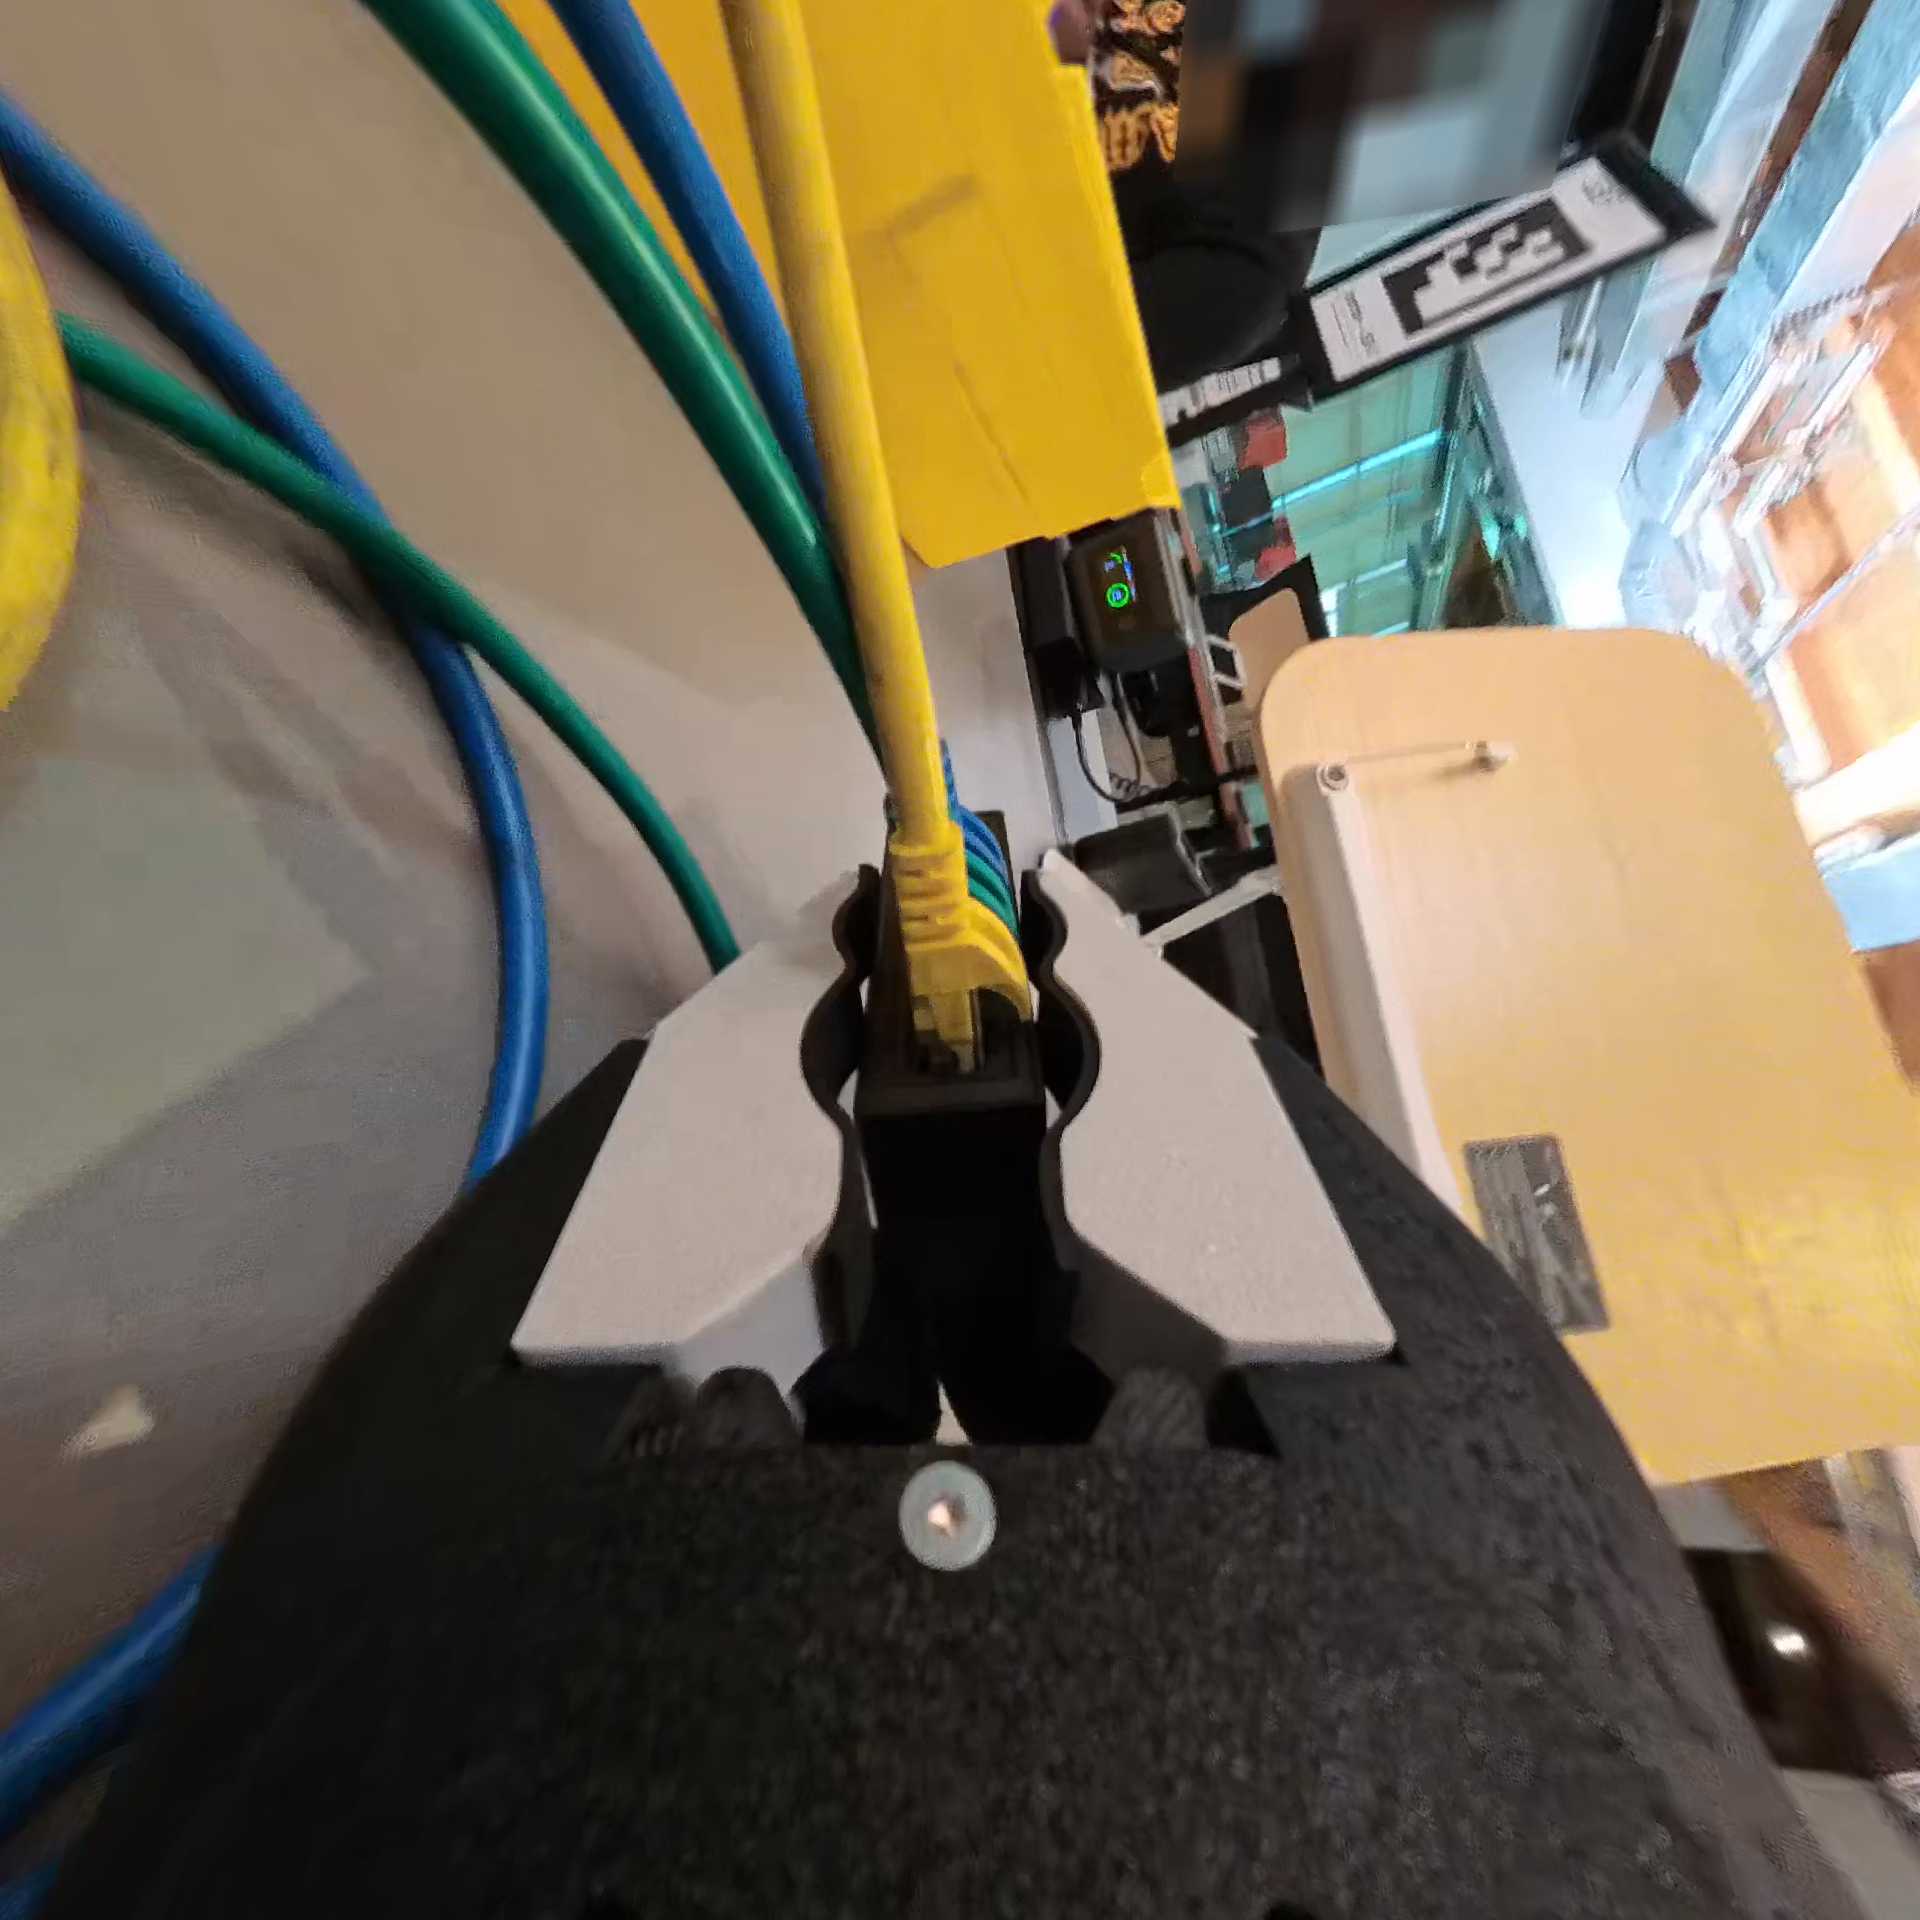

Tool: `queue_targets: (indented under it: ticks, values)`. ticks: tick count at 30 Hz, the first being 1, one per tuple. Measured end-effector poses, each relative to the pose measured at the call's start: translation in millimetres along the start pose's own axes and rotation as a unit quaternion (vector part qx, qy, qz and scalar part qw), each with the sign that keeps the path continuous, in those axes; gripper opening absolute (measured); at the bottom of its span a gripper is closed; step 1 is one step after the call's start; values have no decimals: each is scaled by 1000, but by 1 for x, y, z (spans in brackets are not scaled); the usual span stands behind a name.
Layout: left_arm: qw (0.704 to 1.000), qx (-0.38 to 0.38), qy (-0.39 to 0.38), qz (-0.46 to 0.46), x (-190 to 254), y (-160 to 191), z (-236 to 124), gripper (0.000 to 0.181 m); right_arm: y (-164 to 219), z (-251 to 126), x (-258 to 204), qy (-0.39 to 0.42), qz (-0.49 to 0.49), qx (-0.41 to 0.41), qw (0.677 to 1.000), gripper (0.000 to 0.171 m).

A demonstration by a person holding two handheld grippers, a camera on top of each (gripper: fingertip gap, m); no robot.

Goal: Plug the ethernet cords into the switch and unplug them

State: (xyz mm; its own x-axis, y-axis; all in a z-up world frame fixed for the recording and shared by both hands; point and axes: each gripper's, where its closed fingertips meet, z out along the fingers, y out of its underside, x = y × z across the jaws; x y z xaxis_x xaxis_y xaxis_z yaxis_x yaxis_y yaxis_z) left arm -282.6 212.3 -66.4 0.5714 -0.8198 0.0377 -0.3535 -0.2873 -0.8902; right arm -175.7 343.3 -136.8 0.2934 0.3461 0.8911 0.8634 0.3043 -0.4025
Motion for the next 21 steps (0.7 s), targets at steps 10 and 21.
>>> queue_targets:
  ticks: [10, 21]
  values:
    - [991, 70, -48, -101, -34, 78, -54, 8, -1, -35, 96, -6, 315, -19, 949, 27]
    - [994, 9, 27, -105, -4, 92, -37, 11, 75, -171, 309, 101, 465, -134, 869, 27]
